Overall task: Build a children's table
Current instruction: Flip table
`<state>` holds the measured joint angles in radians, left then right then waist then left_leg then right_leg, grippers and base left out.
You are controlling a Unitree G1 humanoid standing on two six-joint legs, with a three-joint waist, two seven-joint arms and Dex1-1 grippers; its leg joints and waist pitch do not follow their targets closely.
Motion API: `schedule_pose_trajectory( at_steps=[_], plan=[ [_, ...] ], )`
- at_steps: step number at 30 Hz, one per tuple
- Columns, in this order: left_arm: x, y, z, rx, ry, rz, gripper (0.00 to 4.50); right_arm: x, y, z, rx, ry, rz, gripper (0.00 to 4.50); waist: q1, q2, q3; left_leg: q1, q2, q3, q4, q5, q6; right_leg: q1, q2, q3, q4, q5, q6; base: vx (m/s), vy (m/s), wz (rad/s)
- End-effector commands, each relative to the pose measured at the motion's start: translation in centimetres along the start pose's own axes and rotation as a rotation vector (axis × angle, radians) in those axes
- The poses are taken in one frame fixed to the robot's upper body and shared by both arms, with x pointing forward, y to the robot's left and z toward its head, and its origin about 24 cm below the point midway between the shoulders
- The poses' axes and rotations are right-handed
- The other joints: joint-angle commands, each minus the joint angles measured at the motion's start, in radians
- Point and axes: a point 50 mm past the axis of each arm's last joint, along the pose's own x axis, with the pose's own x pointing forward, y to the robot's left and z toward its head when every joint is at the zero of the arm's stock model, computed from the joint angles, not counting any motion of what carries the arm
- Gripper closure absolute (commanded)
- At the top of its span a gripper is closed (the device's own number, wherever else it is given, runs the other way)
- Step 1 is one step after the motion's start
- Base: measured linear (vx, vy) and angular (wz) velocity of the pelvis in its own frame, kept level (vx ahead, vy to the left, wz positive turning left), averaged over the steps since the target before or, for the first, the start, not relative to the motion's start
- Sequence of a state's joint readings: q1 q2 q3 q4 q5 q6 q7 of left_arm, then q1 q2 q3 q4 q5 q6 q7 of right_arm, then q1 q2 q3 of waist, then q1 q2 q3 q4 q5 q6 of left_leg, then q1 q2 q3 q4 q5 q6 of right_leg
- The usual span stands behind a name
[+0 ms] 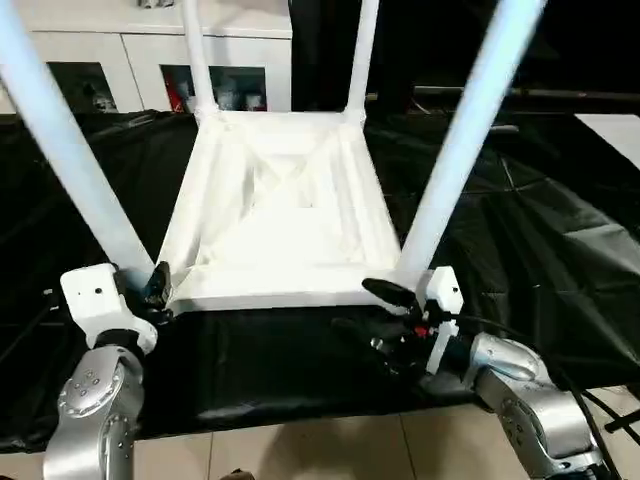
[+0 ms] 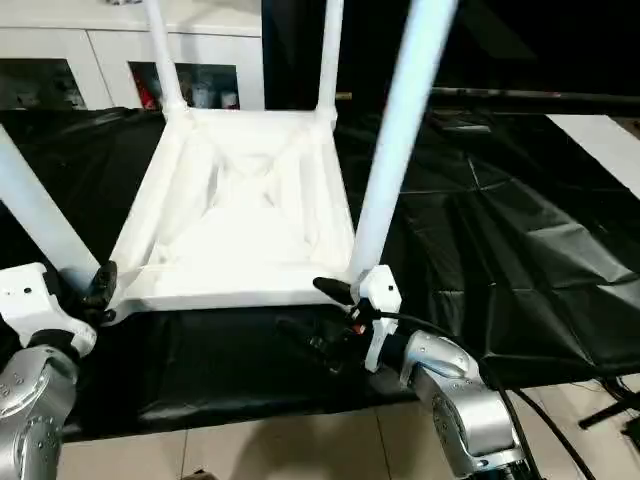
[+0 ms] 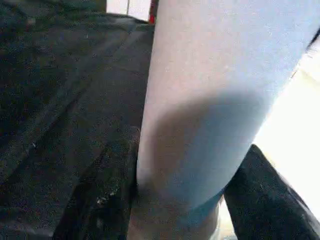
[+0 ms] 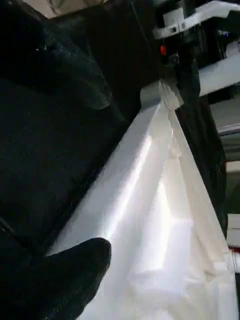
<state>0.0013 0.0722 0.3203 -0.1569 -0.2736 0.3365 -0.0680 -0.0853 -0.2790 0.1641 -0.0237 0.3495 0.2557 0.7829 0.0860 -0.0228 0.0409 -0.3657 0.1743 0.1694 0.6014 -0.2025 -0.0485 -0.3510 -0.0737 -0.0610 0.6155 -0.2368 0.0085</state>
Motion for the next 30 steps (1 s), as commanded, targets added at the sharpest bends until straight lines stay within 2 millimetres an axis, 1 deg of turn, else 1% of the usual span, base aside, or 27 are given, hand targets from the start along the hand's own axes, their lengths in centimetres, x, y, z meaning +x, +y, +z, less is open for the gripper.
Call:
schedule_pose_trajectory(
  at_steps=[1, 2, 3, 4, 5, 6, 7, 8, 9, 10, 11, 12, 13, 14, 15, 16, 18, 19, 20, 21, 24, 25, 26, 28, 29, 30],
  plan=[
    [0.2, -1.4, -1.4, -0.237, 0.072, -0.025, 2.31, 0.1, -0.2, -0.3, 0.010, 0.016, -0.030, 0.00, -0.001, -0.018, -0.037, 0.008, 0.063, -0.020, -0.083, -0.164, 0.037, 0.016, -0.078, 0.054, -0.076, -0.132, -0.186, 0.000, 0.000, 0.00],
    [0.4, -2.2, -1.4, -0.317, 0.089, -0.036, 2.31, 0.2, -0.2, -0.5, 0.017, 0.022, -0.043, 0.00, 0.000, -0.022, -0.036, 0.009, 0.063, -0.018, -0.084, -0.177, 0.029, 0.014, -0.078, 0.054, -0.078, -0.162, -0.185, 0.000, 0.000, 0.00],
    [0.4, -2.2, -1.4, -0.317, 0.089, -0.036, 2.31, 0.2, -0.2, -0.5, 0.017, 0.022, -0.043, 0.00, 0.003, -0.020, -0.035, 0.008, 0.063, -0.019, -0.085, -0.179, 0.029, 0.014, -0.079, 0.054, -0.080, -0.173, -0.184, 0.000, 0.000, 0.00],
    [0.3, -2.5, -1.5, -0.359, 0.102, -0.041, 2.31, 0.2, -0.2, -0.6, 0.028, 0.018, -0.053, 0.00, 0.003, -0.021, -0.036, 0.008, 0.064, -0.018, -0.085, -0.178, 0.028, 0.014, -0.078, 0.054, -0.079, -0.174, -0.177, 0.000, 0.000, 0.00],
    [0.3, -2.7, -1.5, -0.375, 0.108, -0.045, 2.31, 0.2, -0.3, -0.6, 0.035, 0.014, -0.062, 0.00, 0.004, -0.025, -0.037, 0.006, 0.064, -0.019, -0.085, -0.164, 0.029, 0.015, -0.078, 0.053, -0.077, -0.165, -0.174, 0.000, 0.000, 0.00],
    [0.3, -2.7, -1.5, -0.375, 0.108, -0.045, 2.31, 0.2, -0.3, -0.6, 0.035, 0.014, -0.062, 0.00, 0.004, -0.025, -0.037, 0.006, 0.064, -0.019, -0.085, -0.164, 0.029, 0.015, -0.078, 0.053, -0.077, -0.165, -0.174, 0.000, 0.000, 0.00],
    [0.2, -3.1, -1.6, -0.380, 0.118, -0.061, 2.32, 0.2, -0.4, -0.6, 0.060, 0.011, -0.072, 0.00, 0.002, -0.030, -0.038, 0.007, 0.064, -0.018, -0.085, -0.157, 0.031, 0.014, -0.075, 0.053, -0.079, -0.151, -0.162, 0.000, 0.000, 0.00],
    [0.1, -3.3, -1.6, -0.375, 0.119, -0.070, 2.34, 0.3, -0.4, -0.7, 0.067, 0.011, -0.075, 0.00, 0.002, -0.030, -0.038, 0.007, 0.066, -0.020, -0.087, -0.150, 0.029, 0.014, -0.074, 0.052, -0.078, -0.136, -0.156, 0.000, 0.000, 0.00],
    [0.0, -3.7, -1.6, -0.352, 0.127, -0.096, 2.34, 0.6, -0.7, -0.7, 0.087, -0.002, -0.106, 0.00, 0.001, -0.034, -0.038, 0.008, 0.066, -0.019, -0.086, -0.151, 0.027, 0.013, -0.074, 0.052, -0.079, -0.131, -0.152, 0.000, 0.000, 0.00],
    [0.0, -3.8, -1.6, -0.348, 0.128, -0.100, 2.37, 0.7, -0.7, -0.7, 0.090, -0.005, -0.112, 0.00, -0.002, -0.031, -0.038, 0.009, 0.067, -0.021, -0.090, -0.159, 0.018, 0.011, -0.074, 0.052, -0.078, -0.127, -0.152, 0.000, 0.000, 0.00],
    [-0.1, -4.3, -1.6, -0.333, 0.134, -0.129, 2.37, 1.3, -1.1, -0.5, 0.138, -0.056, -0.167, 0.00, -0.001, -0.034, -0.037, 0.012, 0.068, -0.021, -0.091, -0.172, 0.008, 0.010, -0.074, 0.052, -0.080, -0.124, -0.148, 0.000, 0.000, 0.00],
    [-0.1, -4.3, -1.6, -0.333, 0.134, -0.130, 2.37, 1.3, -1.1, -0.5, 0.140, -0.057, -0.169, 0.00, -0.001, -0.034, -0.037, 0.012, 0.068, -0.021, -0.091, -0.172, 0.008, 0.010, -0.074, 0.052, -0.080, -0.124, -0.148, 0.000, 0.000, 0.00],
    [-0.1, -4.4, -1.6, -0.340, 0.139, -0.136, 2.37, 1.7, -1.3, -0.3, 0.174, -0.091, -0.195, 0.00, -0.005, -0.038, -0.038, 0.014, 0.068, -0.021, -0.093, -0.189, -0.004, 0.010, -0.073, 0.052, -0.079, -0.130, -0.143, 0.000, 0.000, 0.00],
    [0.0, -4.5, -1.6, -0.347, 0.144, -0.137, 2.37, 2.0, -1.4, -0.3, 0.199, -0.113, -0.216, 0.00, -0.004, -0.035, -0.037, 0.014, 0.067, -0.021, -0.093, -0.187, -0.007, 0.010, -0.073, 0.054, -0.078, -0.120, -0.140, 0.000, 0.000, 0.00],
    [0.0, -4.7, -1.7, -0.358, 0.151, -0.137, 2.37, 2.7, -1.4, -0.1, 0.246, -0.151, -0.228, 0.00, -0.008, -0.034, -0.037, 0.013, 0.066, -0.019, -0.093, -0.191, -0.006, 0.007, -0.074, 0.055, -0.077, -0.117, -0.145, 0.000, 0.000, 0.00],
    [0.0, -4.7, -1.7, -0.363, 0.155, -0.137, 2.37, 3.1, -1.3, 0.0, 0.271, -0.170, -0.229, 0.00, -0.008, -0.038, -0.039, 0.012, 0.066, -0.020, -0.093, -0.180, -0.009, 0.011, -0.074, 0.054, -0.076, -0.108, -0.144, 0.000, 0.000, 0.00],
    [0.1, -4.7, -1.7, -0.364, 0.159, -0.137, 2.37, 3.8, -1.1, 0.3, 0.319, -0.214, -0.213, 0.00, -0.006, -0.036, -0.039, 0.012, 0.066, -0.019, -0.092, -0.165, -0.006, 0.012, -0.074, 0.054, -0.074, -0.088, -0.144, 0.000, 0.000, 0.00],
    [0.1, -4.7, -1.6, -0.363, 0.159, -0.137, 2.37, 4.1, -1.0, 0.4, 0.335, -0.229, -0.205, 0.00, -0.005, -0.033, -0.041, 0.012, 0.066, -0.019, -0.091, -0.148, -0.006, 0.014, -0.074, 0.053, -0.071, -0.063, -0.144, 0.000, 0.000, 0.00],
    [0.1, -4.7, -1.6, -0.363, 0.159, -0.137, 2.37, 4.2, -1.0, 0.5, 0.338, -0.232, -0.203, 0.00, -0.006, -0.034, -0.040, 0.012, 0.066, -0.019, -0.092, -0.145, -0.007, 0.014, -0.073, 0.053, -0.071, -0.055, -0.144, 0.000, 0.000, 0.00],
    [0.1, -4.8, -1.6, -0.357, 0.157, -0.140, 2.37, 4.7, -0.9, 0.7, 0.371, -0.260, -0.194, 0.00, -0.006, -0.032, -0.040, 0.012, 0.067, -0.020, -0.092, -0.144, -0.009, 0.014, -0.072, 0.052, -0.070, -0.044, -0.142, 0.000, 0.000, 0.00],
    [0.2, -4.9, -1.5, -0.347, 0.153, -0.148, 2.37, 5.3, -1.0, 0.9, 0.409, -0.287, -0.190, 0.00, -0.007, -0.033, -0.040, 0.011, 0.066, -0.019, -0.094, -0.159, -0.014, 0.014, -0.074, 0.053, -0.071, -0.056, -0.144, 0.000, 0.000, 0.00],
    [0.3, -5.0, -1.4, -0.335, 0.150, -0.156, 2.37, 5.5, -1.1, 1.1, 0.429, -0.300, -0.178, 0.00, -0.007, -0.032, -0.040, 0.013, 0.067, -0.019, -0.095, -0.166, -0.018, 0.014, -0.074, 0.053, -0.072, -0.065, -0.143, 0.000, 0.000, 0.00],
    [0.3, -5.0, -1.4, -0.331, 0.149, -0.156, 2.37, 5.7, -1.0, 1.1, 0.437, -0.304, -0.154, 0.00, -0.005, -0.028, -0.040, 0.014, 0.067, -0.020, -0.095, -0.162, -0.022, 0.015, -0.074, 0.053, -0.071, -0.061, -0.139, 0.000, 0.000, 0.00],
    [0.4, -5.1, -1.3, -0.320, 0.149, -0.160, 2.37, 6.0, -1.0, 1.3, 0.450, -0.316, -0.137, 0.00, -0.005, -0.031, -0.041, 0.013, 0.067, -0.019, -0.095, -0.159, -0.023, 0.016, -0.072, 0.052, -0.071, -0.050, -0.136, 0.000, 0.000, 0.00],
    [0.4, -5.1, -1.3, -0.317, 0.147, -0.162, 2.37, 6.2, -1.2, 1.3, 0.465, -0.326, -0.150, 0.00, -0.005, -0.029, -0.041, 0.013, 0.067, -0.020, -0.095, -0.158, -0.023, 0.016, -0.074, 0.052, -0.070, -0.047, -0.138, 0.000, 0.000, 0.00],
    [0.5, -5.1, -1.2, -0.315, 0.147, -0.164, 2.37, 6.3, -1.5, 1.4, 0.480, -0.336, -0.173, 0.00, -0.006, -0.030, -0.040, 0.013, 0.066, -0.019, -0.095, -0.160, -0.025, 0.015, -0.074, 0.053, -0.071, -0.051, -0.140, 0.000, 0.000, 0.00]
  ],
)
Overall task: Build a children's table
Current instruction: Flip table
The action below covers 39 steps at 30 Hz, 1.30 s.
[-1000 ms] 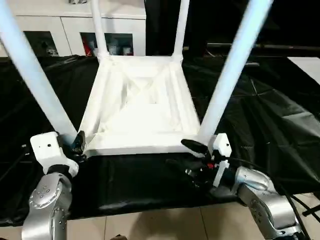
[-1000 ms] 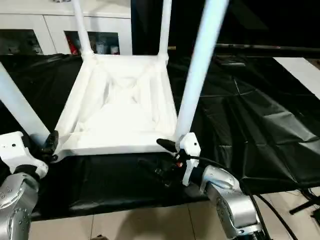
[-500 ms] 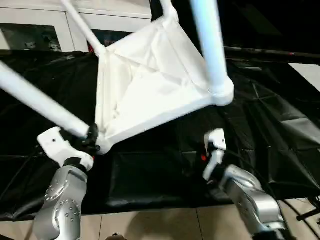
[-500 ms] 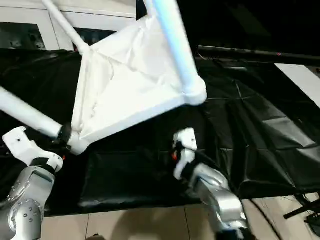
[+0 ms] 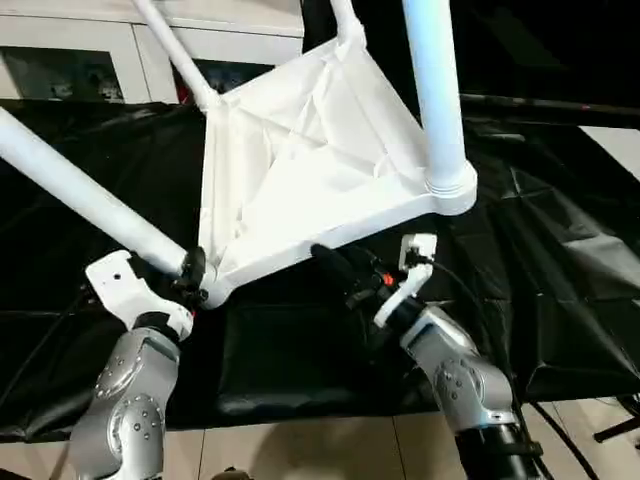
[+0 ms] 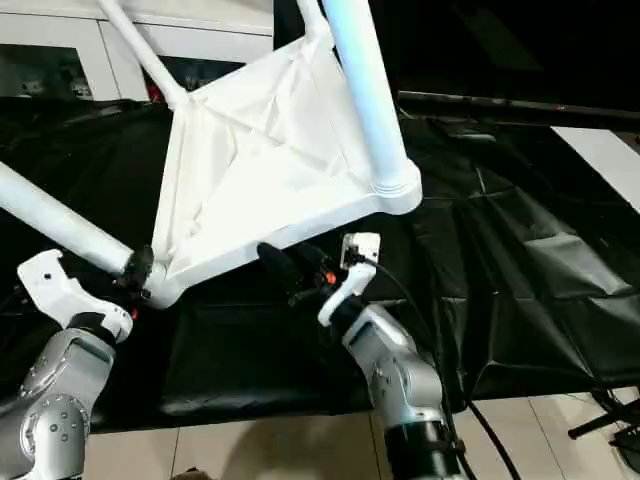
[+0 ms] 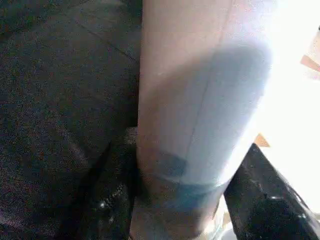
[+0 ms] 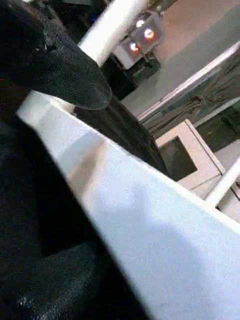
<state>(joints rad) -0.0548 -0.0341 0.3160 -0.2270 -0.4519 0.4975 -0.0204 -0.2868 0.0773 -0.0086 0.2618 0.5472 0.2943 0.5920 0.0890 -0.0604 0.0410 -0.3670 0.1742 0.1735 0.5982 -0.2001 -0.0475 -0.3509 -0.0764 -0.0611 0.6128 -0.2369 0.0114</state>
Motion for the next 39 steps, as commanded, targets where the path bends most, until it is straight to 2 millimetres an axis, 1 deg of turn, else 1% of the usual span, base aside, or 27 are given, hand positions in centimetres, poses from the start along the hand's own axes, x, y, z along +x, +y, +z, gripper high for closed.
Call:
schedule_pose_trajectory(
  at_steps=[1, 2, 4, 5, 7, 8, 9, 10, 12, 15, 16, 17, 18, 20, 22, 23, 24, 25, 26, 27, 28, 29, 30, 32, 34, 35, 39],
  plan=[
    [0.3, -1.0, -1.7, -0.053, 0.088, -0.057, 2.37, 0.0, -0.6, 0.4, 0.017, -0.027, -0.037, 0.00, -0.008, 0.008, -0.040, 0.015, 0.066, -0.023, -0.092, -0.163, -0.028, 0.015, -0.072, 0.053, -0.068, -0.057, -0.144, 0.000, 0.000, 0.00],
    [0.3, -1.0, -1.7, -0.052, 0.087, -0.057, 2.37, 0.2, -0.9, 0.4, 0.005, -0.023, -0.068, 0.00, -0.007, 0.014, -0.041, 0.015, 0.066, -0.023, -0.092, -0.163, -0.031, 0.015, -0.072, 0.053, -0.068, -0.056, -0.145, 0.000, 0.000, 0.00],
    [0.3, -1.0, -1.7, -0.051, 0.087, -0.056, 2.37, 0.7, -1.5, 0.1, -0.037, 0.010, -0.121, 0.00, -0.009, 0.013, -0.042, 0.016, 0.066, -0.023, -0.092, -0.159, -0.041, 0.014, -0.071, 0.052, -0.067, -0.051, -0.146, 0.000, 0.000, 0.00],
    [0.3, -0.9, -1.7, -0.050, 0.088, -0.055, 2.37, 1.0, -1.6, 0.2, -0.035, 0.006, -0.131, 0.00, -0.010, 0.015, -0.041, 0.016, 0.065, -0.021, -0.092, -0.163, -0.048, 0.013, -0.070, 0.052, -0.068, -0.055, -0.149, 0.000, 0.000, 0.00],
    [0.3, -1.0, -1.8, -0.050, 0.092, -0.057, 2.37, 1.5, -1.5, 0.4, -0.003, -0.020, -0.136, 0.00, -0.010, 0.018, -0.042, 0.015, 0.065, -0.022, -0.092, -0.167, -0.046, 0.014, -0.072, 0.053, -0.066, -0.049, -0.152, 0.000, 0.000, 0.00],
    [0.3, -1.0, -1.8, -0.049, 0.095, -0.058, 2.37, 1.8, -1.5, 0.6, 0.016, -0.034, -0.136, 0.00, -0.011, 0.016, -0.042, 0.015, 0.065, -0.022, -0.092, -0.168, -0.043, 0.015, -0.071, 0.053, -0.065, -0.046, -0.152, 0.000, 0.000, 0.00],
    [0.2, -1.1, -2.0, -0.045, 0.102, -0.063, 2.37, 2.4, -1.4, 1.0, 0.076, -0.066, -0.129, 0.00, -0.012, 0.015, -0.043, 0.015, 0.065, -0.021, -0.091, -0.162, -0.037, 0.015, -0.071, 0.053, -0.064, -0.034, -0.155, 0.000, 0.000, 0.00],
    [0.2, -1.2, -2.0, -0.040, 0.105, -0.066, 2.37, 2.6, -1.3, 1.1, 0.096, -0.073, -0.120, 0.00, -0.011, 0.016, -0.044, 0.016, 0.065, -0.021, -0.091, -0.158, -0.030, 0.016, -0.072, 0.053, -0.062, -0.030, -0.161, 0.000, 0.000, 0.00],
    [0.2, -1.2, -2.0, -0.031, 0.107, -0.073, 2.37, 3.0, -1.4, 1.2, 0.125, -0.078, -0.118, 0.00, -0.009, 0.018, -0.044, 0.015, 0.066, -0.021, -0.089, -0.137, -0.023, 0.016, -0.071, 0.052, -0.060, -0.008, -0.162, 0.000, 0.000, 0.00],
    [0.1, -1.4, -2.0, -0.021, 0.109, -0.080, 2.37, 3.5, -1.7, 1.7, 0.209, -0.117, -0.138, 0.00, -0.010, 0.017, -0.044, 0.014, 0.065, -0.019, -0.087, -0.109, -0.017, 0.018, -0.071, 0.052, -0.057, 0.024, -0.168, 0.000, 0.000, 0.00],
    [0.1, -1.4, -2.0, -0.020, 0.109, -0.081, 2.37, 3.6, -1.8, 1.8, 0.226, -0.127, -0.150, 0.00, -0.011, 0.017, -0.045, 0.014, 0.065, -0.019, -0.087, -0.110, -0.015, 0.018, -0.071, 0.051, -0.056, 0.024, -0.172, 0.000, 0.000, 0.00],
    [0.1, -1.4, -2.0, -0.014, 0.110, -0.084, 2.37, 3.8, -1.9, 1.9, 0.251, -0.130, -0.154, 0.00, -0.011, 0.016, -0.044, 0.014, 0.065, -0.018, -0.088, -0.118, -0.017, 0.017, -0.070, 0.051, -0.058, 0.006, -0.172, 0.000, 0.000, 0.00],
    [0.0, -1.4, -2.0, -0.011, 0.110, -0.086, 2.37, 3.9, -2.0, 2.0, 0.264, -0.128, -0.158, 0.00, -0.012, 0.017, -0.044, 0.014, 0.064, -0.018, -0.087, -0.124, -0.019, 0.018, -0.072, 0.051, -0.058, -0.009, -0.173, 0.000, 0.000, 0.00],
    [0.0, -1.5, -2.1, -0.002, 0.112, -0.092, 2.37, 4.1, -2.2, 2.0, 0.277, -0.128, -0.169, 0.00, -0.012, 0.017, -0.045, 0.013, 0.064, -0.017, -0.086, -0.117, -0.017, 0.018, -0.072, 0.051, -0.058, -0.008, -0.174, 0.000, 0.000, 0.00],
    [-0.1, -1.6, -2.1, 0.007, 0.114, -0.107, 2.37, 4.3, -2.3, 2.1, 0.331, -0.150, -0.171, 0.00, -0.011, 0.015, -0.047, 0.013, 0.064, -0.016, -0.083, -0.082, -0.006, 0.019, -0.071, 0.050, -0.054, 0.029, -0.175, 0.000, 0.000, 0.00],
    [-0.1, -1.7, -2.1, 0.007, 0.114, -0.109, 2.37, 4.3, -2.4, 2.1, 0.337, -0.151, -0.174, 0.00, -0.011, 0.015, -0.048, 0.013, 0.064, -0.016, -0.081, -0.069, -0.001, 0.019, -0.071, 0.050, -0.052, 0.044, -0.180, 0.000, 0.000, 0.00],
    [-0.1, -1.7, -2.1, 0.012, 0.114, -0.113, 2.37, 4.3, -2.4, 2.1, 0.328, -0.142, -0.169, 0.27, -0.011, 0.015, -0.049, 0.012, 0.063, -0.015, -0.079, -0.059, 0.003, 0.020, -0.071, 0.050, -0.051, 0.057, -0.182, 0.000, 0.000, 0.00],
    [-0.1, -1.7, -2.1, 0.018, 0.113, -0.119, 2.37, 4.4, -2.4, 2.1, 0.320, -0.137, -0.167, 0.34, -0.011, 0.013, -0.050, 0.010, 0.062, -0.015, -0.077, -0.042, 0.009, 0.020, -0.070, 0.049, -0.049, 0.075, -0.186, 0.000, 0.000, 0.00],
    [-0.1, -1.8, -2.1, 0.023, 0.113, -0.125, 2.37, 4.4, -2.5, 2.1, 0.316, -0.136, -0.166, 0.34, -0.012, 0.010, -0.051, 0.010, 0.062, -0.014, -0.076, -0.035, 0.014, 0.021, -0.070, 0.049, -0.048, 0.082, -0.187, 0.000, 0.000, 0.00],
    [-0.2, -1.8, -2.2, 0.027, 0.115, -0.130, 2.37, 4.4, -2.6, 2.1, 0.321, -0.138, -0.169, 0.39, -0.011, 0.011, -0.051, 0.009, 0.061, -0.013, -0.075, -0.027, 0.023, 0.020, -0.070, 0.050, -0.047, 0.091, -0.193, 0.000, 0.000, 0.00],
    [-0.2, -2.0, -2.2, 0.044, 0.117, -0.148, 2.37, 4.4, -2.7, 2.1, 0.326, -0.141, -0.177, 0.39, -0.012, 0.010, -0.050, 0.008, 0.061, -0.012, -0.074, -0.030, 0.029, 0.019, -0.070, 0.050, -0.048, 0.082, -0.196, 0.000, 0.000, 0.00],
    [-0.3, -2.1, -2.3, 0.064, 0.122, -0.164, 2.37, 4.4, -2.9, 2.2, 0.330, -0.143, -0.182, 0.68, -0.011, 0.012, -0.050, 0.010, 0.062, -0.011, -0.074, -0.036, 0.031, 0.016, -0.070, 0.050, -0.048, 0.068, -0.199, 0.000, 0.000, 0.00],
    [-0.4, -2.2, -2.3, 0.078, 0.125, -0.176, 2.37, 4.3, -3.0, 2.2, 0.332, -0.145, -0.184, 0.77, -0.011, 0.012, -0.049, 0.010, 0.062, -0.011, -0.075, -0.041, 0.032, 0.016, -0.070, 0.050, -0.049, 0.058, -0.199, 0.000, 0.000, 0.00],
    [-0.5, -2.4, -2.4, 0.091, 0.126, -0.193, 2.37, 4.3, -3.2, 2.3, 0.339, -0.149, -0.189, 0.79, -0.012, 0.013, -0.048, 0.010, 0.064, -0.011, -0.077, -0.058, 0.023, 0.015, -0.070, 0.050, -0.050, 0.034, -0.200, 0.000, 0.000, 0.00],
    [-0.7, -2.9, -2.5, 0.118, 0.130, -0.235, 2.37, 4.2, -3.5, 2.6, 0.363, -0.166, -0.204, 1.09, -0.013, 0.014, -0.048, 0.010, 0.064, -0.011, -0.077, -0.061, 0.019, 0.014, -0.069, 0.050, -0.049, 0.035, -0.199, 0.000, 0.000, 0.00],
    [-0.7, -2.9, -2.5, 0.118, 0.130, -0.235, 2.37, 4.2, -3.5, 2.6, 0.363, -0.166, -0.204, 1.09, -0.012, 0.013, -0.049, 0.011, 0.064, -0.011, -0.076, -0.061, 0.019, 0.014, -0.070, 0.050, -0.049, 0.033, -0.200, 0.000, 0.000, 0.00],
    [-0.9, -3.2, -2.7, 0.136, 0.136, -0.274, 2.37, 4.2, -3.7, 2.8, 0.375, -0.180, -0.208, 1.47, -0.011, 0.014, -0.050, 0.009, 0.062, -0.010, -0.074, -0.047, 0.023, 0.015, -0.070, 0.052, -0.046, 0.051, -0.202, 0.000, 0.000, 0.00]
  ],
)
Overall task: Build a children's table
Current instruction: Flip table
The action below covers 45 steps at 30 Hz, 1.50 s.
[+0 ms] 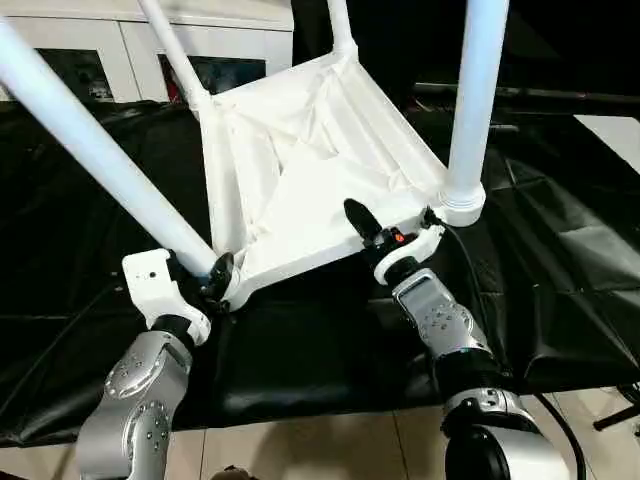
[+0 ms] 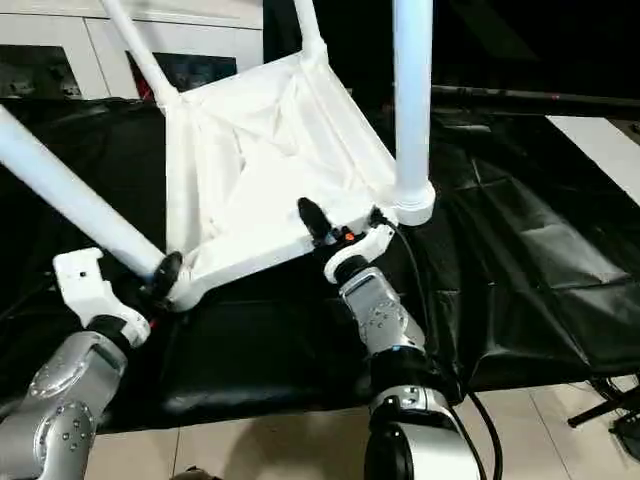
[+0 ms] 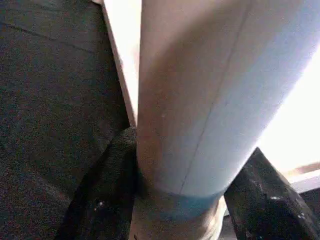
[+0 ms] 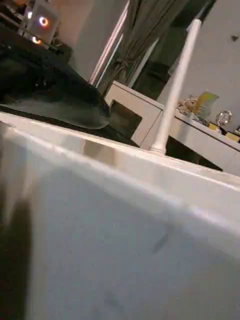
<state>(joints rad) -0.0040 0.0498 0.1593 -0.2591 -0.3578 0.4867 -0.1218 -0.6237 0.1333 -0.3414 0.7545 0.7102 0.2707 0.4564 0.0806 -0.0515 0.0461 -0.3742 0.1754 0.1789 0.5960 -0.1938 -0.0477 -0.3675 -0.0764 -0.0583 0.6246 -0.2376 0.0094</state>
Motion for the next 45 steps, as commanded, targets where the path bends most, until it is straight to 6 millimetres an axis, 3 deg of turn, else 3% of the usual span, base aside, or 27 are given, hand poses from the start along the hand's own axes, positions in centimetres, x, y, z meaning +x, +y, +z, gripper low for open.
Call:
schedule_pose_trajectory(
  at_steps=[1, 11, 14, 17, 20, 22, 24, 29, 33, 34, 35, 36, 37, 40, 45],
  plan=[
    [0.0, -1.8, -1.3, -0.062, 0.055, -0.122, 2.37, 0.8, 1.0, 0.8, 0.014, -0.033, 0.037, 1.55, -0.002, 0.006, -0.055, 0.017, 0.061, -0.015, -0.071, -0.052, 0.025, 0.031, -0.069, 0.049, -0.057, 0.056, -0.202, 0.000, 0.000, 0.00],
    [0.1, -1.9, -1.2, -0.049, 0.045, -0.138, 2.37, 0.6, 0.6, 1.7, 0.037, -0.081, 0.012, 2.38, -0.001, 0.011, -0.056, 0.018, 0.062, -0.014, -0.070, -0.052, 0.025, 0.031, -0.068, 0.048, -0.056, 0.067, -0.214, 0.000, 0.000, 0.00],
    [0.0, -1.9, -1.2, -0.060, 0.043, -0.159, 1.67, 0.6, 0.5, 2.0, 0.031, -0.094, 0.006, 2.43, 0.000, 0.011, -0.056, 0.018, 0.061, -0.014, -0.070, -0.048, 0.025, 0.031, -0.067, 0.048, -0.055, 0.071, -0.216, 0.000, 0.000, 0.00],
    [-0.2, -1.4, -1.1, -0.063, 0.025, -0.151, 1.49, 0.5, 0.4, 2.4, 0.013, -0.113, 0.002, 2.46, 0.002, 0.012, -0.057, 0.019, 0.061, -0.012, -0.069, -0.047, 0.021, 0.031, -0.068, 0.048, -0.054, 0.068, -0.223, 0.000, 0.000, 0.00],
    [-0.7, -0.2, -0.7, -0.075, -0.024, -0.140, 1.33, 0.2, 0.4, 3.2, -0.014, -0.145, -0.010, 2.46, 0.001, 0.011, -0.060, 0.016, 0.058, -0.012, -0.066, -0.016, 0.035, 0.033, -0.066, 0.048, -0.051, 0.115, -0.225, 0.000, 0.000, 0.00],
    [-1.6, 2.2, -0.6, -0.073, -0.054, -0.123, 1.19, -0.3, 0.3, 4.8, -0.033, -0.194, -0.016, 2.46, 0.003, 0.010, -0.065, 0.015, 0.054, -0.011, -0.059, 0.015, 0.052, 0.031, -0.062, 0.049, -0.044, 0.166, -0.226, 0.000, 0.000, 0.00],
    [-2.1, 3.2, -0.6, -0.071, -0.056, -0.113, 1.03, -0.6, 0.3, 5.6, -0.044, -0.219, -0.018, 2.46, 0.002, 0.013, -0.064, 0.013, 0.055, -0.011, -0.059, 0.029, 0.068, 0.028, -0.061, 0.047, -0.042, 0.189, -0.228, 0.000, 0.000, 0.00],
    [-3.0, 5.0, -0.7, -0.068, -0.044, -0.112, 0.64, -1.6, 0.5, 7.6, -0.094, -0.269, -0.012, 2.48, 0.007, 0.018, -0.058, 0.022, 0.060, -0.010, -0.067, -0.047, 0.032, 0.022, -0.058, 0.047, -0.050, 0.103, -0.209, 0.000, 0.000, 0.00],
    [-3.7, 4.9, -1.3, -0.014, 0.034, -0.203, 0.57, -2.3, 0.7, 8.4, -0.164, -0.268, -0.003, 2.49, 0.013, 0.016, -0.058, 0.020, 0.058, -0.010, -0.068, -0.035, 0.023, 0.022, -0.057, 0.047, -0.048, 0.115, -0.180, 0.000, 0.000, 0.00],
    [-3.9, 4.6, -1.3, 0.014, 0.060, -0.255, 0.57, -2.6, 0.8, 8.8, -0.190, -0.266, -0.001, 2.49, 0.013, 0.009, -0.057, 0.018, 0.059, -0.009, -0.071, -0.048, 0.015, 0.024, -0.060, 0.047, -0.051, 0.093, -0.181, 0.000, 0.000, 0.00],
    [-4.2, 3.7, -0.9, 0.057, 0.099, -0.369, 0.57, -3.1, 1.1, 9.4, -0.244, -0.264, 0.000, 2.49, 0.016, 0.012, -0.056, 0.018, 0.059, -0.010, -0.072, -0.056, 0.011, 0.024, -0.061, 0.047, -0.051, 0.078, -0.180, 0.000, 0.000, 0.00],
    [-4.2, 3.7, -0.9, 0.057, 0.099, -0.369, 0.57, -3.1, 1.1, 9.4, -0.244, -0.264, 0.000, 2.49, 0.018, 0.015, -0.057, 0.021, 0.058, -0.011, -0.072, -0.059, 0.005, 0.020, -0.060, 0.047, -0.050, 0.059, -0.169, 0.000, 0.000, 0.00],
    [-4.4, 2.8, -0.4, 0.077, 0.125, -0.464, 0.57, -3.5, 1.3, 9.8, -0.281, -0.263, 0.001, 2.49, 0.012, 0.012, -0.056, 0.017, 0.057, -0.010, -0.073, -0.062, 0.004, 0.022, -0.058, 0.048, -0.049, 0.058, -0.169, 0.000, 0.000, 0.00],
    [-4.3, 0.8, 1.0, 0.145, 0.137, -0.630, 0.57, -4.2, 1.9, 10.8, -0.371, -0.270, -0.013, 2.49, 0.010, 0.014, -0.054, 0.019, 0.053, -0.008, -0.073, -0.059, -0.007, 0.020, -0.056, 0.048, -0.049, 0.060, -0.172, 0.000, 0.000, 0.00],
    [-3.1, -1.5, 2.7, 0.236, 0.046, -0.707, 0.57, -4.9, 2.0, 11.6, -0.542, -0.220, -0.086, 2.49, 0.002, 0.011, -0.054, 0.016, 0.051, -0.007, -0.072, -0.069, -0.023, 0.024, -0.056, 0.051, -0.051, 0.030, -0.156, 0.000, 0.000, 0.00]
  ],
)
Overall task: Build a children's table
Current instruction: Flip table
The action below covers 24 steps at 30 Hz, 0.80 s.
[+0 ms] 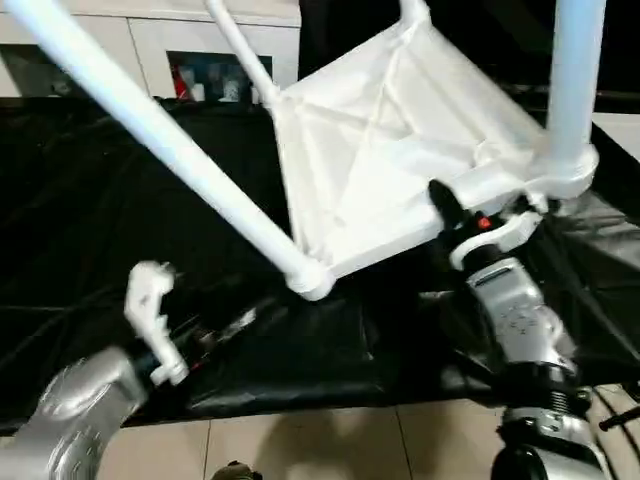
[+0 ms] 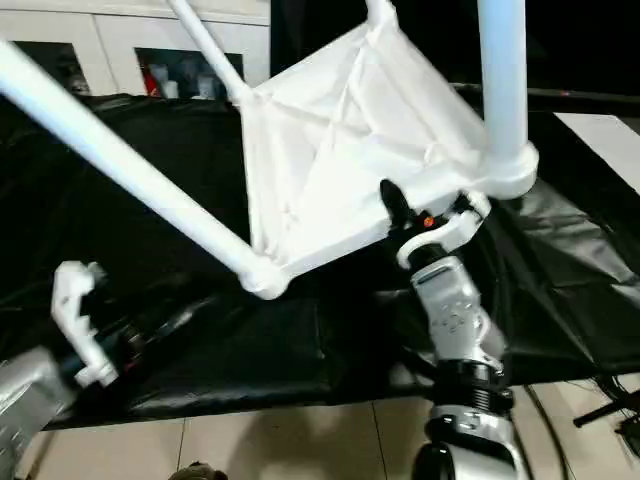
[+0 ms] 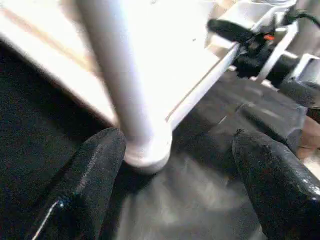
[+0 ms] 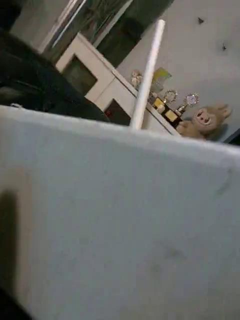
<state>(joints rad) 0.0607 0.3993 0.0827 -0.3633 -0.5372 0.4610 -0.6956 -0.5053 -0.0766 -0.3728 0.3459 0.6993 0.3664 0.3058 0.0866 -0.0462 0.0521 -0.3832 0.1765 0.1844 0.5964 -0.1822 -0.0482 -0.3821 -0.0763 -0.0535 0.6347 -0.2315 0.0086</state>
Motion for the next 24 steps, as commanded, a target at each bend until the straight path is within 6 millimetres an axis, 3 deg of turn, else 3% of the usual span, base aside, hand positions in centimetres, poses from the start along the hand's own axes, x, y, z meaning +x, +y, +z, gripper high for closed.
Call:
schedule_pose_trajectory(
  at_steps=[1, 3, 7, 10, 17, 24],
  plan=[
    [0.4, -0.4, 0.5, 0.036, -0.010, -0.023, 0.57, 0.0, 1.1, 2.2, -0.236, -0.028, 0.041, 2.49, -0.005, 0.004, -0.060, 0.024, 0.048, -0.012, -0.071, -0.080, -0.022, 0.040, -0.056, 0.047, -0.062, 0.022, -0.152, 0.000, 0.000, 0.00],
    [1.6, -1.3, 1.6, 0.048, -0.050, -0.088, 0.57, 0.1, 1.0, 2.8, -0.296, -0.027, 0.007, 2.49, -0.006, 0.007, -0.061, 0.025, 0.048, -0.011, -0.069, -0.082, -0.024, 0.038, -0.055, 0.049, -0.062, 0.017, -0.150, 0.000, 0.000, 0.00],
    [2.4, -2.8, 2.0, 0.096, -0.014, -0.209, 0.57, 0.4, 1.4, 3.7, -0.370, -0.043, -0.024, 2.49, -0.009, 0.002, -0.057, 0.025, 0.047, -0.009, -0.072, -0.112, -0.040, 0.035, -0.052, 0.051, -0.066, -0.048, -0.141, 0.000, 0.000, 0.00],
    [2.9, -3.2, 2.3, 0.180, 0.018, -0.228, 0.57, 0.5, 1.9, 4.5, -0.455, -0.062, -0.038, 2.49, -0.006, 0.000, -0.054, 0.034, 0.047, -0.006, -0.072, -0.167, -0.053, 0.025, -0.051, 0.057, -0.076, -0.142, -0.107, 0.000, 0.000, 0.00],
    [3.6, -3.1, 3.4, 0.267, -0.017, -0.207, 0.57, 0.8, 2.8, 5.3, -0.619, -0.038, -0.061, 2.49, -0.010, -0.001, -0.057, 0.030, 0.044, -0.006, -0.070, -0.166, -0.062, 0.027, -0.046, 0.058, -0.073, -0.116, -0.098, 0.000, 0.000, 0.00],
    [3.9, -3.0, 3.9, 0.314, -0.020, -0.197, 0.57, 0.9, 3.0, 5.3, -0.707, -0.021, -0.084, 2.50, -0.008, -0.002, -0.059, 0.034, 0.045, -0.007, -0.070, -0.181, -0.064, 0.024, -0.044, 0.058, -0.072, -0.106, -0.102, 0.000, 0.000, 0.00]
  ],
)
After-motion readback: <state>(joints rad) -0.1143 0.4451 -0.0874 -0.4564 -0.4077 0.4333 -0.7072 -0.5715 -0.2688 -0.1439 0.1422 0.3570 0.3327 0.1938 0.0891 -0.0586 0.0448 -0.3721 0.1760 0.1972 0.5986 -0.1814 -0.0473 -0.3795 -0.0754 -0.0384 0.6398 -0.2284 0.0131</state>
